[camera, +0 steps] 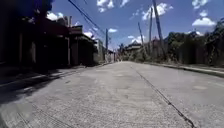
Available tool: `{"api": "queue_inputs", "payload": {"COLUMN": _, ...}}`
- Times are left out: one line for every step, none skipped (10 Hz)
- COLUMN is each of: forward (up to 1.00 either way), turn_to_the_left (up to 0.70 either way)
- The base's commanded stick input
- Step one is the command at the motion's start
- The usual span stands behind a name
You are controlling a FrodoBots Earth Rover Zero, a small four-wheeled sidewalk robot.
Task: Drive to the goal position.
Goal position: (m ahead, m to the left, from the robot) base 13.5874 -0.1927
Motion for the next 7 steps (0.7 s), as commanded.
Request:
{"api": "queue_inputs", "payload": {"forward": 0.7, "turn_to_the_left": 0.0}}
{"api": "queue_inputs", "payload": {"forward": 0.7, "turn_to_the_left": 0.0}}
{"api": "queue_inputs", "payload": {"forward": 0.7, "turn_to_the_left": 0.0}}
{"api": "queue_inputs", "payload": {"forward": 0.7, "turn_to_the_left": 0.0}}
{"api": "queue_inputs", "payload": {"forward": 0.7, "turn_to_the_left": 0.0}}
{"api": "queue_inputs", "payload": {"forward": 0.7, "turn_to_the_left": -0.1}}
{"api": "queue_inputs", "payload": {"forward": 0.7, "turn_to_the_left": -0.32}}
